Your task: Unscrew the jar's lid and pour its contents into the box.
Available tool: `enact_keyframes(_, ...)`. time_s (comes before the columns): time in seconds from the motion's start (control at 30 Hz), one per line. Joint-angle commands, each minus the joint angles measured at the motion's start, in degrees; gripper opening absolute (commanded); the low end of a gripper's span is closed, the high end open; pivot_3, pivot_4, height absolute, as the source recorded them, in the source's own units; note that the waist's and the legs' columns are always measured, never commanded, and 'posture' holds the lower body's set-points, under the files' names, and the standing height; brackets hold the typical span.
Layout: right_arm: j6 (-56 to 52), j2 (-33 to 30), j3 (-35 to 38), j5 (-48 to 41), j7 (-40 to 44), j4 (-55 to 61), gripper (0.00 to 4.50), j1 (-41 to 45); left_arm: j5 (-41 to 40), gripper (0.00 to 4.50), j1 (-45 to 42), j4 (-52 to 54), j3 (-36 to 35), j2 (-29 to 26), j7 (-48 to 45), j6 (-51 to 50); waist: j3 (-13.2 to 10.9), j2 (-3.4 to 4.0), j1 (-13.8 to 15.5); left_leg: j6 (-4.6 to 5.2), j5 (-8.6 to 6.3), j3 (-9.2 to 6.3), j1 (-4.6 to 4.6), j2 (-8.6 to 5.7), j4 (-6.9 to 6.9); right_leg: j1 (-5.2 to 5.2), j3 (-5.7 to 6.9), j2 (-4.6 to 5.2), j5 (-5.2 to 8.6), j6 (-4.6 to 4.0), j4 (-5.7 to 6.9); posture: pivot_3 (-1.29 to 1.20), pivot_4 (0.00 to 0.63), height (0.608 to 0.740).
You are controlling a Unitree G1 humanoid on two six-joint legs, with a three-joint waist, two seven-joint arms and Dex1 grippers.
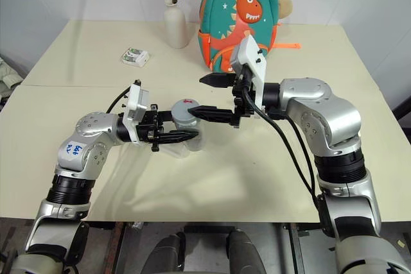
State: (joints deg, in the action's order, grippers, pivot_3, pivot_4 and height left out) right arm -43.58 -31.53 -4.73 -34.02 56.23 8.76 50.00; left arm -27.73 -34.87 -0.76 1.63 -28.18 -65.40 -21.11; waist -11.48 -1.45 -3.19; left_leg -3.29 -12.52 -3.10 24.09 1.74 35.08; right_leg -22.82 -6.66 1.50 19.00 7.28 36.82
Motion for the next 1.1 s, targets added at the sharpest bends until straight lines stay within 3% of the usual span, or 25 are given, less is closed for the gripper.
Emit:
enact_keyframes(0.03,0.79,-0.87,1.76,-0.57,0.66,0.37,4.48,-0.18,-0.5,1.97,-0.34,1.28,-0.4,-0.53,-0.48,0.61,0.0,0.0,0.01,0.0,0.0,0.0,0.0,-0.01,0.01,0.0,0.0,0.01,0.0,0.0,0.0,0.0,0.15,0.74)
enact_keyframes(0.47,-1.74,1.4,1.97,-5.46,1.87,3.6,4.48,0.76,-0.32,1.97,-0.39,0.86,-0.68,-0.66,-0.63,0.86,0.0,0.0,-0.07,0.0,0.0,0.0,0.0,0.0,0.0,0.0,0.0,0.0,0.0,0.0,0.01,0.0,0.15,0.74)
enact_keyframes(0.67,-1.58,5.72,-1.95,-2.0,-2.44,2.31,4.48,1.0,-0.34,1.97,-0.4,1.08,-0.27,0.13,-0.2,0.9,0.0,0.0,0.01,-0.02,0.01,-0.02,-0.01,0.0,0.03,0.0,0.01,-0.01,0.0,0.0,0.08,0.0,0.15,0.74)
enact_keyframes(1.1,0.29,5.34,-2.36,1.27,-2.81,-0.07,4.48,0.54,-0.71,1.97,-0.28,1.85,-0.42,0.03,0.28,0.32,0.0,0.0,-0.04,-0.02,0.02,-0.04,-0.01,0.0,0.02,0.0,0.04,-0.01,0.0,0.0,0.1,0.0,0.15,0.74)
